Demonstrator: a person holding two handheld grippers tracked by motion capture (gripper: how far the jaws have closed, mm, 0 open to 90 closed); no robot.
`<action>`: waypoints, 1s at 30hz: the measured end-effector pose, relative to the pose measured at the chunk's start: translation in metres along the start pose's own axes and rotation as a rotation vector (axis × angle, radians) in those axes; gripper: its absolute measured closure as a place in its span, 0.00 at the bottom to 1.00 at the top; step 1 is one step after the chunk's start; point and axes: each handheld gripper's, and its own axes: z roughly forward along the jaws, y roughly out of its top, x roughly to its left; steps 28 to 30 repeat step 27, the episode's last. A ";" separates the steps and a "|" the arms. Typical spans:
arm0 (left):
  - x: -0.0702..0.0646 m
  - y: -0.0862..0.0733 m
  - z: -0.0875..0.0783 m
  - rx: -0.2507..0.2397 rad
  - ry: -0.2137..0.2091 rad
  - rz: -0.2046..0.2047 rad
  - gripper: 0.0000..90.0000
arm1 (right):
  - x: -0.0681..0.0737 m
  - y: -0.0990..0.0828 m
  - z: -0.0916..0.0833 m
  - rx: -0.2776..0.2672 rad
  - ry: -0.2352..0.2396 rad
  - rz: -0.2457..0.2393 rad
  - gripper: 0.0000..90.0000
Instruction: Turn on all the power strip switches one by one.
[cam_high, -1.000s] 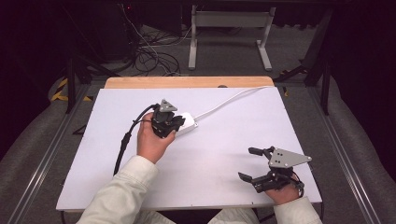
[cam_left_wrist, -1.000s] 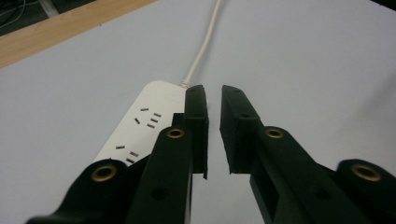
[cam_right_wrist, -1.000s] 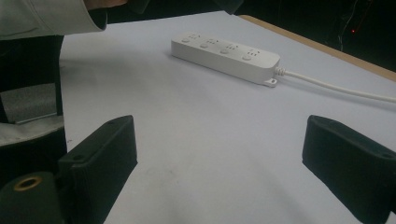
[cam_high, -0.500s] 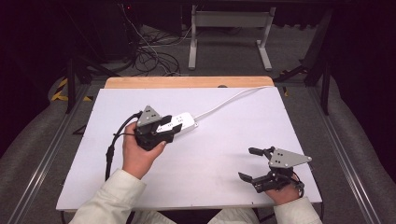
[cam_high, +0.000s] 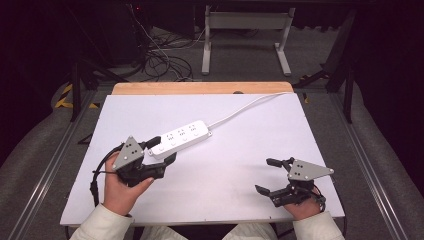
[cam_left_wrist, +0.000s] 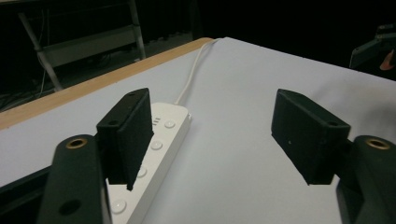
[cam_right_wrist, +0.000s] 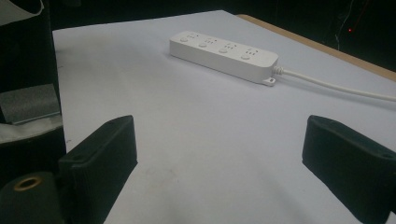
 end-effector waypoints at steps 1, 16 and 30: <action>0.001 -0.003 -0.003 0.000 0.004 0.002 0.31 | 0.000 0.000 0.000 0.000 0.000 0.000 0.11; 0.024 -0.083 -0.039 0.066 0.044 -0.096 0.22 | 0.002 0.000 -0.001 -0.005 -0.003 0.005 0.11; 0.026 -0.089 -0.045 0.075 0.099 -0.138 0.23 | 0.001 -0.001 -0.002 -0.007 -0.004 0.008 0.11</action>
